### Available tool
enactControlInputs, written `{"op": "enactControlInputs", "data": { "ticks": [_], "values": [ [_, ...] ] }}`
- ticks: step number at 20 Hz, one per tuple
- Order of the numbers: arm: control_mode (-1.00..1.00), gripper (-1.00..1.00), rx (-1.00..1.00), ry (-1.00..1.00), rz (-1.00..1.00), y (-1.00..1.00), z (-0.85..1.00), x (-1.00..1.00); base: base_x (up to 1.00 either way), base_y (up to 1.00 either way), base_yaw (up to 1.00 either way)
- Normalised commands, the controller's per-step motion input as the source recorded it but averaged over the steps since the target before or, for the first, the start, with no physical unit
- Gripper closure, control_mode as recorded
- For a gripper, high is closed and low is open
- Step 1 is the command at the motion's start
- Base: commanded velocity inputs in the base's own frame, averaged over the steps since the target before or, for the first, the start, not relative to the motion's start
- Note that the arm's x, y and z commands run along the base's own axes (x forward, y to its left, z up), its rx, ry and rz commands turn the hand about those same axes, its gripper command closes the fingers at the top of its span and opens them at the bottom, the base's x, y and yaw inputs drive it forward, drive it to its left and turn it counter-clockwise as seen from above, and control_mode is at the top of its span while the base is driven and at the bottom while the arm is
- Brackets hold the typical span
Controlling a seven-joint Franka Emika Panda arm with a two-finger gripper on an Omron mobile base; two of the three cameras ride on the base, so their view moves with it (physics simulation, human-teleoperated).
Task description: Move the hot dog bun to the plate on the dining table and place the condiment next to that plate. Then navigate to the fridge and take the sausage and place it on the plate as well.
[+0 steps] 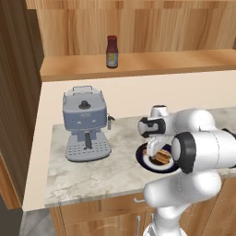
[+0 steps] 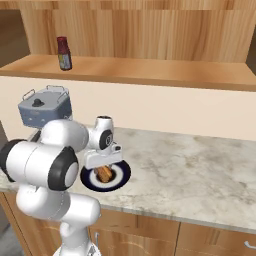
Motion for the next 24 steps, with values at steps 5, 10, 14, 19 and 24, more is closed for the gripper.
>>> {"op": "enactControlInputs", "data": {
  "ticks": [5,10,14,19,24],
  "values": [
    [-1.00,1.00,0.00,-0.06,-0.05,-0.18,0.72,-0.47,0.00,0.00,0.00],
    [-1.00,1.00,0.00,-0.01,-0.07,-0.17,0.69,-0.55,0.00,0.00,0.00],
    [-1.00,1.00,0.00,0.00,-0.11,-0.20,0.65,-0.50,0.00,0.00,0.00],
    [-1.00,1.00,-0.01,-0.04,-0.07,-0.16,0.77,-0.17,0.00,0.00,0.00],
    [-1.00,1.00,-0.09,-0.09,-0.04,-0.02,0.69,-0.03,0.00,0.00,0.00]
  ]
}}
